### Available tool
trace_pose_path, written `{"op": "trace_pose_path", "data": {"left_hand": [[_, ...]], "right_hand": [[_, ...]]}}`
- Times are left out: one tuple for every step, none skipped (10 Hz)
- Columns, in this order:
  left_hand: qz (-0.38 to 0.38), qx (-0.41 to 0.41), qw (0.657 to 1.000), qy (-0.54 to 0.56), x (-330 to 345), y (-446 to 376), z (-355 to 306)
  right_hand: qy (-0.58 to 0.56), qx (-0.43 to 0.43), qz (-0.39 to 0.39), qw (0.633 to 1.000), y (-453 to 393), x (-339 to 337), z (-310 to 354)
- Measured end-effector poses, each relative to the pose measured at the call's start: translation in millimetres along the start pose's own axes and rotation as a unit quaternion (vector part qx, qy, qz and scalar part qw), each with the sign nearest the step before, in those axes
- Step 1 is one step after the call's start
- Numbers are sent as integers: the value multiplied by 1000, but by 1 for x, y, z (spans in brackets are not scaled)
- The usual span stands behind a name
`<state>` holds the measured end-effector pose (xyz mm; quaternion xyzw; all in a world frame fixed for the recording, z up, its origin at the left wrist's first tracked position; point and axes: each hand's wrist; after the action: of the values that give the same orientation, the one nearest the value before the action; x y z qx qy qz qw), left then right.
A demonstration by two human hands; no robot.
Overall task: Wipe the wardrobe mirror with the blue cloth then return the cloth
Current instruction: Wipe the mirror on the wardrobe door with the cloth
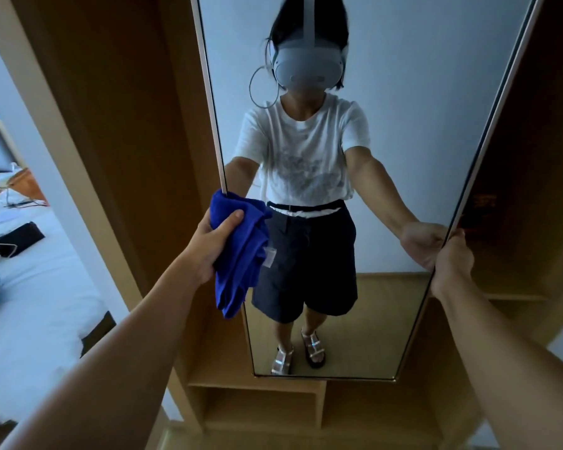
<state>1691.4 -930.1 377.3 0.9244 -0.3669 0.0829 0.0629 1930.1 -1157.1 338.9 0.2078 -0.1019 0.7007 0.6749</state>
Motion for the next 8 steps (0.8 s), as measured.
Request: {"op": "trace_pose_path", "data": {"left_hand": [[5,-21,1000,-11,-5,-1,10],[11,-46,999,-24,-11,0,28],[10,-71,997,-13,-17,2,52],[9,-86,996,-26,-26,2,78],[10,-102,994,-37,-34,2,103],[-2,-112,992,-60,-39,4,122],[-15,-102,989,-103,-42,6,135],[-47,-90,987,-125,-39,14,145]], "right_hand": [[-48,16,1,999,1,0,-1],[-60,0,-30,998,4,0,0],[-63,3,-20,998,1,0,-1],[-47,0,-27,999,2,-1,-2],[-28,-7,-50,998,5,1,2],[80,-18,-105,991,-7,4,-4],[94,-26,-100,990,-7,4,-7],[48,-31,-22,998,-13,-1,-7]]}}
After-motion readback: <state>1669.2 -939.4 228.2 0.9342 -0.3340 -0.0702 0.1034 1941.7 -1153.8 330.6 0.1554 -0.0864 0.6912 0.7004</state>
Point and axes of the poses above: each hand's wrist, its own y-axis away from the middle knuckle, its own x-axis out of the palm, z = x × y
